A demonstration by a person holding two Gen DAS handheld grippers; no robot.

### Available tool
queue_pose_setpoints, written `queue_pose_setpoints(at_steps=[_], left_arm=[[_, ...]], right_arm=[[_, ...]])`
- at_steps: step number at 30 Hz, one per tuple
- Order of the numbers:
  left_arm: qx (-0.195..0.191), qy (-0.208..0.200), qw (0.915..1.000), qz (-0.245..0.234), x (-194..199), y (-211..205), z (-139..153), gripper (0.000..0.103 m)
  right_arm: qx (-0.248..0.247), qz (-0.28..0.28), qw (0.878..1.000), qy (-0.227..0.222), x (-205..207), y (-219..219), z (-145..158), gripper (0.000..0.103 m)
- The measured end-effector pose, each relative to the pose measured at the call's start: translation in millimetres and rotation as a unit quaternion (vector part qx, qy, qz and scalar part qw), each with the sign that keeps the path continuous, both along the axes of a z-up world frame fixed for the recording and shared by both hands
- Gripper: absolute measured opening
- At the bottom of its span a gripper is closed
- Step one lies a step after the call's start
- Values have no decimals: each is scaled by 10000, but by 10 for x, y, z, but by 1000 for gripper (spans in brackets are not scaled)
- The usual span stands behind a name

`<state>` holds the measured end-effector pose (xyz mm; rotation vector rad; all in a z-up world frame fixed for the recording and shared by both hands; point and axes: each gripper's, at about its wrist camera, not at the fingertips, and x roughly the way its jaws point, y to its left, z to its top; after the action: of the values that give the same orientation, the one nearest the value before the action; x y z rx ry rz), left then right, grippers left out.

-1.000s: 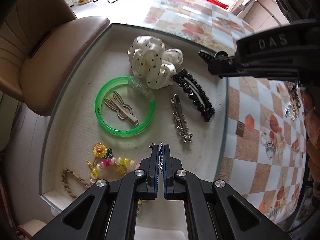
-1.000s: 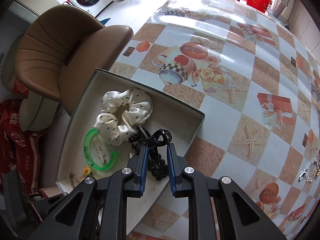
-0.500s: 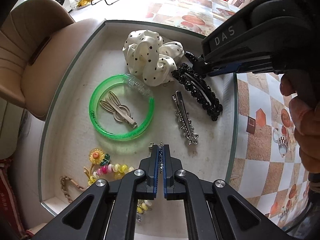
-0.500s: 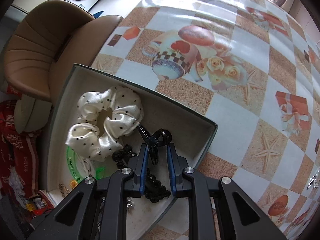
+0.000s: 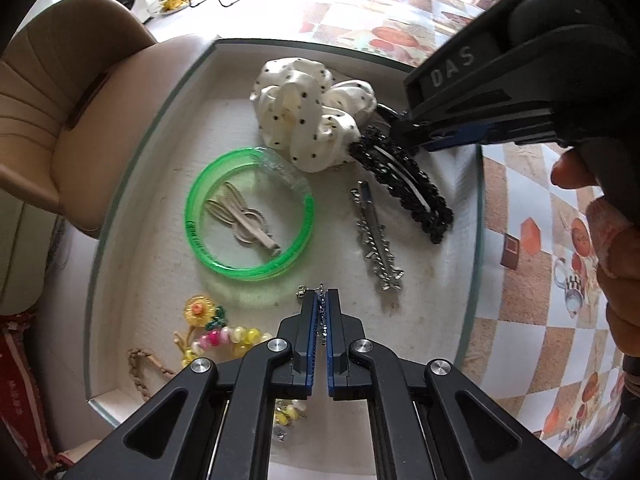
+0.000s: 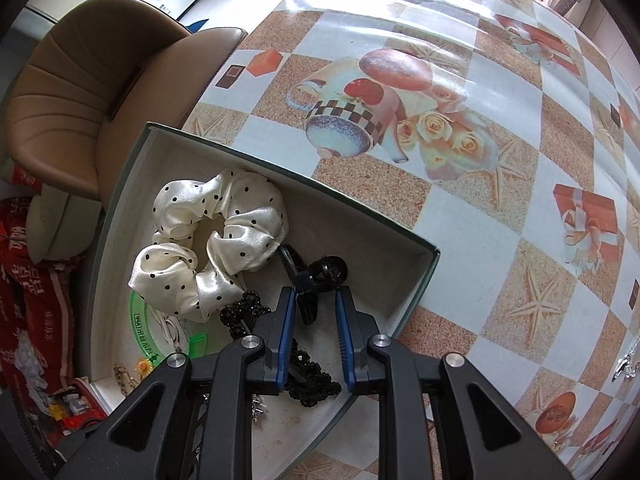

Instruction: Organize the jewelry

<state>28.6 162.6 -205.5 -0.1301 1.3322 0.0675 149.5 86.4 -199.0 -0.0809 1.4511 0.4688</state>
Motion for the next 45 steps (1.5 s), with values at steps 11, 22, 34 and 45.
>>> queue_pose_setpoints(at_steps=[11, 22, 34, 45], left_arm=[[103, 5, 9999, 108, -20, 44, 107, 6], [137, -17, 9999, 74, -143, 75, 274, 7], [371, -305, 9988, 41, -353, 78, 587, 103], [507, -190, 9984, 184, -542, 202, 740, 103]], right_arm=[[277, -9, 9996, -56, -37, -65, 255, 36], [316, -206, 9992, -146, -291, -275, 601, 36], [96, -334, 9992, -214, -564, -446, 768, 36], [-179, -44, 9992, -352, -828, -455, 928, 50]])
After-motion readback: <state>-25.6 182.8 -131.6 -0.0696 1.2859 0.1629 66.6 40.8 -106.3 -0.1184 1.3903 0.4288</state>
